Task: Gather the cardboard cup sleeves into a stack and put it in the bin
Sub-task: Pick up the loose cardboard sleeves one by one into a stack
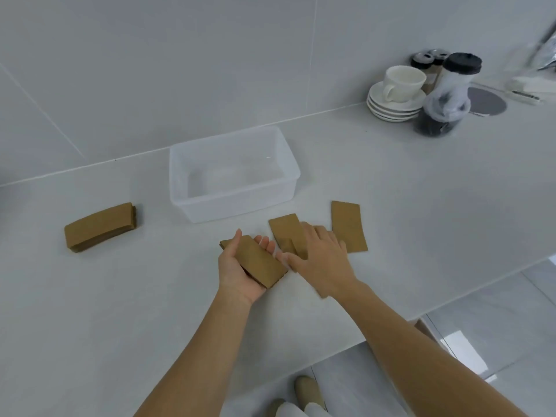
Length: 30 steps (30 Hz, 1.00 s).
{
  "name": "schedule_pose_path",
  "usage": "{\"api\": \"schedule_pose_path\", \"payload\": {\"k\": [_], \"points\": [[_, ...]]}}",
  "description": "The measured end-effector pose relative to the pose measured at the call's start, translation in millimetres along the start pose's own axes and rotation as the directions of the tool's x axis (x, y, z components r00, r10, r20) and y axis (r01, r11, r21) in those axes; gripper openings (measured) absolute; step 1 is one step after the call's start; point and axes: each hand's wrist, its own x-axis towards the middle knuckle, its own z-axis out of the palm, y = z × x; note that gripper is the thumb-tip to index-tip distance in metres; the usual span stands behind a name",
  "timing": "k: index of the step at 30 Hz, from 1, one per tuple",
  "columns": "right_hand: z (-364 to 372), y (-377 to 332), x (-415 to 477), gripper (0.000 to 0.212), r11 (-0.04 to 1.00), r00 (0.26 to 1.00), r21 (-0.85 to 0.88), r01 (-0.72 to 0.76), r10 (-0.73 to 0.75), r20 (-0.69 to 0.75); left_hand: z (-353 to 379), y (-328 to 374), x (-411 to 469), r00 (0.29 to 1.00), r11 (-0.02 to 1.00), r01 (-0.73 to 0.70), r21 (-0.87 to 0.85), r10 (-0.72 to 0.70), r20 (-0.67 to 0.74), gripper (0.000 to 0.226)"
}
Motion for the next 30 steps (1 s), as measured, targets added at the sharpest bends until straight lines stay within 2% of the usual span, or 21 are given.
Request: {"api": "schedule_pose_path", "payload": {"k": [4,6,11,14,20,23,30], "points": [[5.6,22.7,-7.9,0.078,0.988,0.988,-0.023,-0.155,0.155,0.0,-1.9,-3.6,3.6,1.0,0.999,-0.014,-0.029,0.014,0.001,0.038],[9.8,30.2,-13.1,0.08,0.982,0.984,-0.063,-0.178,0.178,0.004,-2.4,-4.3,3.7,1.0,0.999,-0.02,-0.025,0.02,0.015,0.038],[20.6,35.4,-24.8,0.068,0.97,0.994,-0.218,-0.113,0.109,-0.028,-5.7,-5.3,1.2,0.999,1.0,-0.022,0.001,0.022,0.025,0.042],[22.3,32.3,-26.8,0.057,0.969,0.998,-0.236,-0.069,0.064,-0.027,-6.1,-4.8,-1.8,1.0,0.999,-0.024,0.023,0.024,0.015,0.047],[5.2,24.3,-17.6,0.046,0.979,0.993,-0.173,-0.106,0.114,0.032,-2.6,1.3,-9.0,1.0,0.999,-0.001,0.04,0.0,0.028,0.049],[-8.8,13.6,-12.4,0.048,0.986,0.995,-0.152,-0.076,0.084,0.05,-1.1,4.9,-13.7,0.999,0.999,0.011,0.039,-0.013,0.044,0.049],[-35.6,-32.6,-5.2,0.043,0.992,0.998,0.125,-0.024,0.017,0.061,4.7,9.7,-19.3,0.993,0.999,0.007,0.043,-0.012,0.118,0.051]]}}
